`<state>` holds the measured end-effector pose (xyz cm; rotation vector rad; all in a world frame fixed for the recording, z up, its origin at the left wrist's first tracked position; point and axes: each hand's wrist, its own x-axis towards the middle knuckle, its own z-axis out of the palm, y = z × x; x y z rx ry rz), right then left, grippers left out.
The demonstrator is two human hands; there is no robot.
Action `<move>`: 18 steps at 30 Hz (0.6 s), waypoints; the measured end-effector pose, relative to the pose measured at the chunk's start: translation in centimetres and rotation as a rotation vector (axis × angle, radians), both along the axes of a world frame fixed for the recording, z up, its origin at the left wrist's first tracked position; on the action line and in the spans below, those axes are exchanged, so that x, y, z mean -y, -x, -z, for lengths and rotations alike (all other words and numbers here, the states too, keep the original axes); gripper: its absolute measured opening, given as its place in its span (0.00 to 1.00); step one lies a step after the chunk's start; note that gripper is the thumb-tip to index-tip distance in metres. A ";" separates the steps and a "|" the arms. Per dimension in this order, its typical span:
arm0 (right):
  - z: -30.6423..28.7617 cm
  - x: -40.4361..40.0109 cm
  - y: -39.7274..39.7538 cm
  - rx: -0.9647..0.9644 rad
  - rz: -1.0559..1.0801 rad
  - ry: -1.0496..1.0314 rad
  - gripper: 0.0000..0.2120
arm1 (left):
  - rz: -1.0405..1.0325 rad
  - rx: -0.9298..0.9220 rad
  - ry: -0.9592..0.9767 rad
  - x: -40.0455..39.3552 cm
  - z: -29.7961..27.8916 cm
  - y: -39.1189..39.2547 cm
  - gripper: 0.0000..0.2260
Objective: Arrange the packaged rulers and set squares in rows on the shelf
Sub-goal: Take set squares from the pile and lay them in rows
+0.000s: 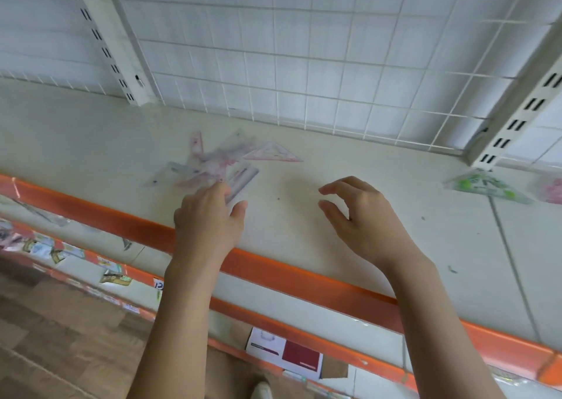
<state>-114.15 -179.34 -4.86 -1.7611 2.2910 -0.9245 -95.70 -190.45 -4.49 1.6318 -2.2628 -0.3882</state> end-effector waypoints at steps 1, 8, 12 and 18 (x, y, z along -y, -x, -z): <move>-0.1 0.9 -0.9 -0.002 0.004 0.003 0.11 | -0.007 0.025 -0.016 1.0 0.0 -0.8 0.15; 0.1 3.9 -4.6 -0.009 0.065 0.000 0.11 | 0.059 0.185 -0.106 4.4 -0.2 -3.0 0.25; 0.2 4.4 -5.5 -0.015 0.075 0.002 0.11 | 0.111 0.154 -0.102 4.9 -0.2 -3.1 0.18; -0.1 4.0 -5.3 -0.033 0.069 -0.037 0.11 | 0.157 -0.078 -0.191 4.8 -0.1 -3.3 0.09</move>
